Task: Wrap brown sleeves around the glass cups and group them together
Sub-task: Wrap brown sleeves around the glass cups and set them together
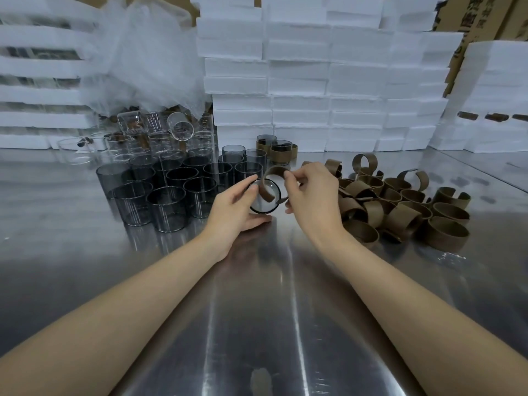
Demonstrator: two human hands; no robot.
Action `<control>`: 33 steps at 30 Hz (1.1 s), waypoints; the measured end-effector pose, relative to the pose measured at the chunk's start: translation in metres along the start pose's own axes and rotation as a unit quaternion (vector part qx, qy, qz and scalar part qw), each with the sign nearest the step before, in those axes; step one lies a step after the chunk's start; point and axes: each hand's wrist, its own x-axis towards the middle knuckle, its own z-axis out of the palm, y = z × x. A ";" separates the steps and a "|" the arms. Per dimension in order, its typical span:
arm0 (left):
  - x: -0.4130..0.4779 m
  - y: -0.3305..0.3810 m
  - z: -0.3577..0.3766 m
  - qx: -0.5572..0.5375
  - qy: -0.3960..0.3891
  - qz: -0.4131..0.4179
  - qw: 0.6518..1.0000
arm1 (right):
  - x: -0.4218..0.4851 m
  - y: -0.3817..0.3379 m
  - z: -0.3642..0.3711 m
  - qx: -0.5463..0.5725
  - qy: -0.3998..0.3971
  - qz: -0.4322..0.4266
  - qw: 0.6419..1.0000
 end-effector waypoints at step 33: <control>0.000 0.004 0.001 0.049 -0.038 0.014 0.998 | 0.010 0.011 -0.001 0.018 -0.075 -0.048 0.996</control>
